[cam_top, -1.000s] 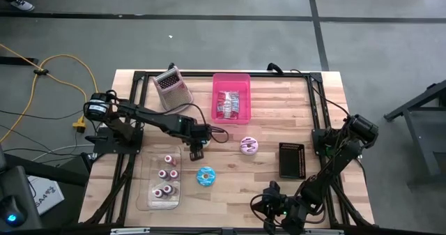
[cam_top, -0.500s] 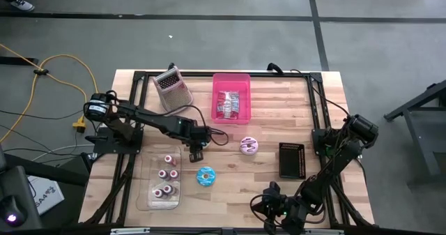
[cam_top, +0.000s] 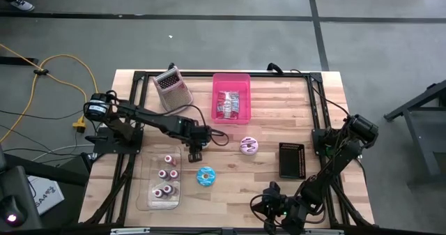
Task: Pick & Place Food Item
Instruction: Put the top left light blue donut into the black bin
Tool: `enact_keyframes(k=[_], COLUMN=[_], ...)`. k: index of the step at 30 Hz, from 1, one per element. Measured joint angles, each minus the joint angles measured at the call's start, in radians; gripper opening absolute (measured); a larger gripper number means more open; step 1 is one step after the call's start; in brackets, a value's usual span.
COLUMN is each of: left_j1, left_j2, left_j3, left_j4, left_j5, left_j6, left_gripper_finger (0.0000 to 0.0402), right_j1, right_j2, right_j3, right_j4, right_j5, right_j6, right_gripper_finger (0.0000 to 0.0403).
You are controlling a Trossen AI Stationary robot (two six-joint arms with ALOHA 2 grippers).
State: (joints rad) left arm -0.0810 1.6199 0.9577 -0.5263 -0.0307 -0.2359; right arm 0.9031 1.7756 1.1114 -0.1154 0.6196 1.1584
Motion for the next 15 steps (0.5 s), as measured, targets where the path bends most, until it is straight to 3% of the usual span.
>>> enact_keyframes(k=[7, 15], left_j1=[0.016, -0.017], left_j2=[0.000, 0.000], left_j3=[0.000, 0.000], left_j4=[0.000, 0.000], left_j5=[0.003, -0.056], left_j6=[0.004, 0.074], left_gripper_finger=[0.0164, 0.0173], right_j1=[0.000, 0.000], right_j2=[0.000, 0.000], right_j3=[0.000, 0.000], right_j4=[0.000, 0.000], right_j5=[-0.001, -0.002], right_j6=[0.000, 0.000], right_gripper_finger=[0.0002, 0.0002])
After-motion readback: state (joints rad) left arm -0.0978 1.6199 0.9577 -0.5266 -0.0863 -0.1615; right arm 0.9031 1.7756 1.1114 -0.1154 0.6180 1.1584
